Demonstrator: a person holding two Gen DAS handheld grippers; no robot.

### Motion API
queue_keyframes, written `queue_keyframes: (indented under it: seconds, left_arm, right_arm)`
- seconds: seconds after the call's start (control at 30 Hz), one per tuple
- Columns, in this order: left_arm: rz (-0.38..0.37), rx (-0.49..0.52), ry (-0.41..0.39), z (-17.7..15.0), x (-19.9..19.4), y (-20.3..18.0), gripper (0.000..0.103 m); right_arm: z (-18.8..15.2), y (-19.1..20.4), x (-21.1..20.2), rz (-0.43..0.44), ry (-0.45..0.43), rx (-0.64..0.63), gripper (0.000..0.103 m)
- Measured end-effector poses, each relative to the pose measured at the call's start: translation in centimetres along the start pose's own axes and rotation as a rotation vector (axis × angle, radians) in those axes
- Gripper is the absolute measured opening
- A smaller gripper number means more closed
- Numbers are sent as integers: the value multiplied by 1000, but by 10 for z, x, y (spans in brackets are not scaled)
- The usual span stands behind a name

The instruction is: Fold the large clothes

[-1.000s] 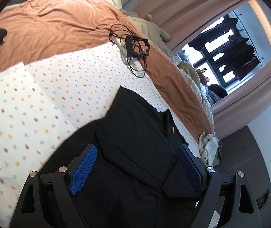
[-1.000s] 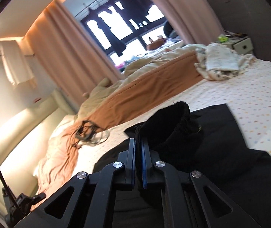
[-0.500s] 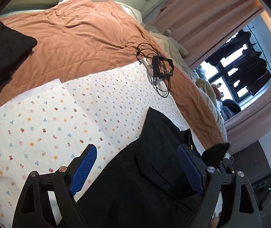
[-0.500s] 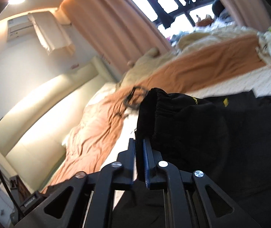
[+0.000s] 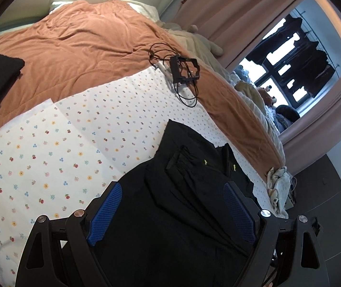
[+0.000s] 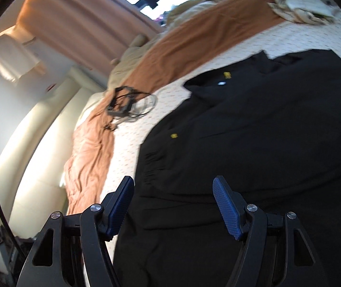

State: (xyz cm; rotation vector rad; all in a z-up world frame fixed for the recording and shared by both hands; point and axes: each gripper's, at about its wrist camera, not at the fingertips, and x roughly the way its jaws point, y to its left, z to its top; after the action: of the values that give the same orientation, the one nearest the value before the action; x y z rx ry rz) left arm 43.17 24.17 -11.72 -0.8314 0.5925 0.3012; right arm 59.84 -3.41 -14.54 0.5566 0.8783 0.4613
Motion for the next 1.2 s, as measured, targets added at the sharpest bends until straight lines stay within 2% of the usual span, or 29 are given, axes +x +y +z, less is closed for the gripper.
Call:
queue_keyframes:
  seconds: [0.17, 0.33, 0.43, 0.67, 0.83, 0.97, 1.2]
  left_arm:
    - [21, 91, 2, -9, -6, -24, 87]
    - [36, 161, 9, -17, 0, -35, 87]
    - [50, 219, 33, -21, 9, -41, 87]
    - [60, 328, 61, -26, 29, -53, 87]
    - [50, 353, 68, -26, 41, -62, 87]
    - [46, 359, 56, -14, 49, -74, 87]
    - [83, 477, 95, -5, 97, -106, 78]
  right_arm:
    - [12, -13, -38, -42, -20, -10, 69]
    - [18, -43, -72, -62, -54, 49, 69]
    - [19, -65, -87, -110, -60, 66, 69]
    - [28, -129, -119, -161, -87, 128, 69]
    - [41, -182, -124, -135, -85, 248, 69]
    - [44, -225, -123, -101, -79, 385, 68]
    - [41, -256, -99, -62, -42, 501, 65]
